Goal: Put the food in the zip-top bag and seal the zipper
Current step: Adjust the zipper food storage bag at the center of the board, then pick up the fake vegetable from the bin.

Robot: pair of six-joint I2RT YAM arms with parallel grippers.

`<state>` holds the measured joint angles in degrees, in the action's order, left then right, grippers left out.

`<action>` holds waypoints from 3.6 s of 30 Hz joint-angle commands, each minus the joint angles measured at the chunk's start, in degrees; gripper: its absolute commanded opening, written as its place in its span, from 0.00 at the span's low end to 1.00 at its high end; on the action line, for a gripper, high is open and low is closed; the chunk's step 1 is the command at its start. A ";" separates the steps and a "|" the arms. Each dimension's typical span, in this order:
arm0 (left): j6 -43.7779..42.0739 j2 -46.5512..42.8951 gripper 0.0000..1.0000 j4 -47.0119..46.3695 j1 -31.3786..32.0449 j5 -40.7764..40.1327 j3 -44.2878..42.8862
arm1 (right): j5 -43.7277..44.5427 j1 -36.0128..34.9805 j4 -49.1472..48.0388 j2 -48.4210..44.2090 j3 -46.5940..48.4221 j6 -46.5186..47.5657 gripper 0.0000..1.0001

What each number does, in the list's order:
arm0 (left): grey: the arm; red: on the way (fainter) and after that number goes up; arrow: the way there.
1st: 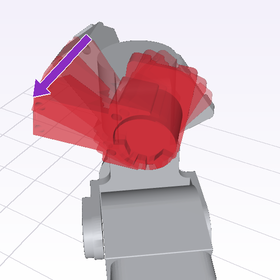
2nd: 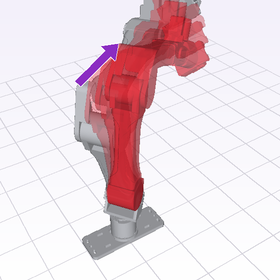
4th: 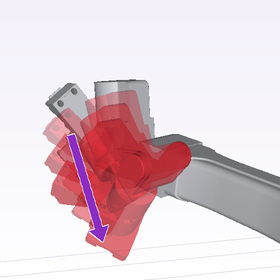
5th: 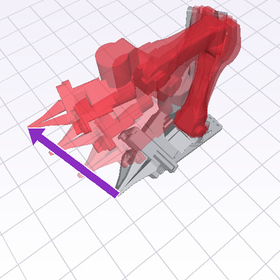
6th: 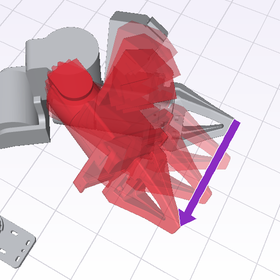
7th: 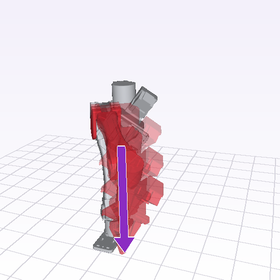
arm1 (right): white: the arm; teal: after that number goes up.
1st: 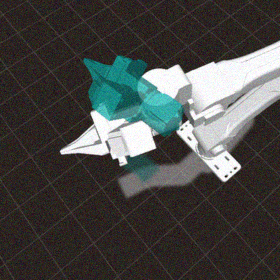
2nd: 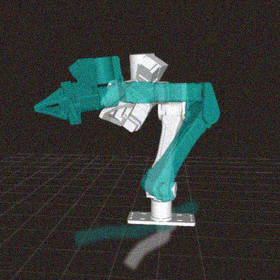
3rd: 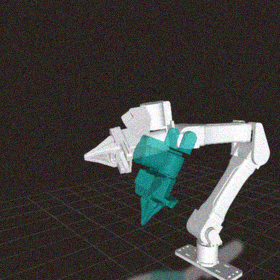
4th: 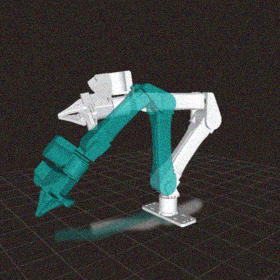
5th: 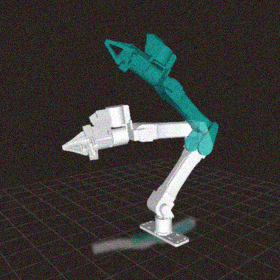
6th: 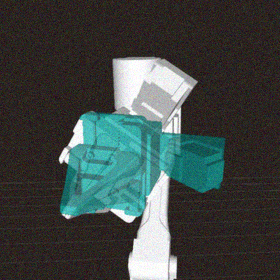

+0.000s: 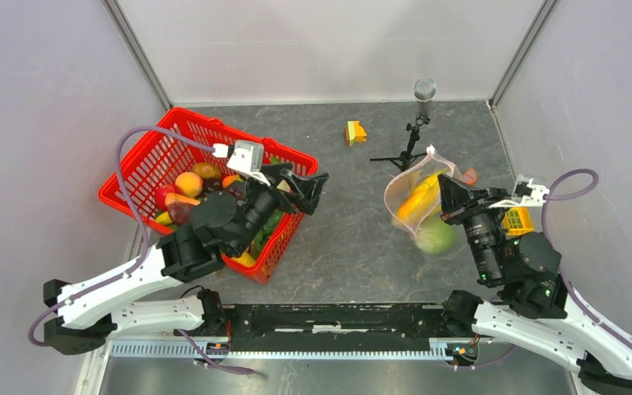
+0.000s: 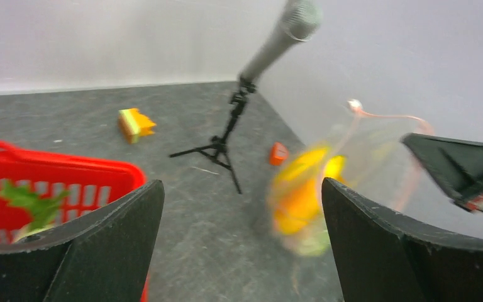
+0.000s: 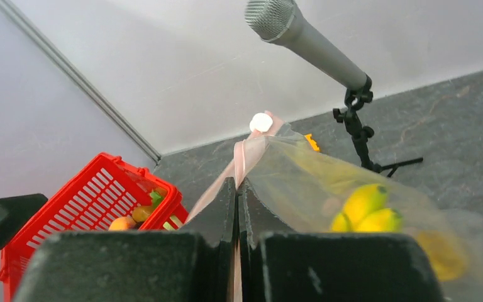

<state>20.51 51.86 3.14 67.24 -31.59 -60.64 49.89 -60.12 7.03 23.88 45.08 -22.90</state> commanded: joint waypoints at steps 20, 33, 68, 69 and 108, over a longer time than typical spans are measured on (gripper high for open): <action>7.41 -1.05 1.00 27.51 -20.61 -5.51 -0.88 | -14.57 0.00 -0.01 16.29 1.10 1.59 0.04; 8.71 8.89 1.00 23.45 -38.88 19.90 4.00 | -15.77 0.01 -1.36 13.42 -5.24 -3.22 0.04; 6.45 16.63 0.22 19.28 -39.28 14.48 5.87 | -16.57 0.03 -6.55 13.67 -7.24 -6.72 0.06; 6.99 15.81 0.22 19.90 -39.25 13.79 5.63 | -16.57 0.06 -7.88 13.72 -7.35 -6.79 0.06; 26.41 -17.05 0.26 9.86 -39.21 47.85 8.97 | -23.26 0.08 -13.43 13.02 -12.68 -11.13 0.02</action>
<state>39.33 34.41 23.00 28.18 6.33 -52.53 23.53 -59.90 -5.78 35.40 27.51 -34.26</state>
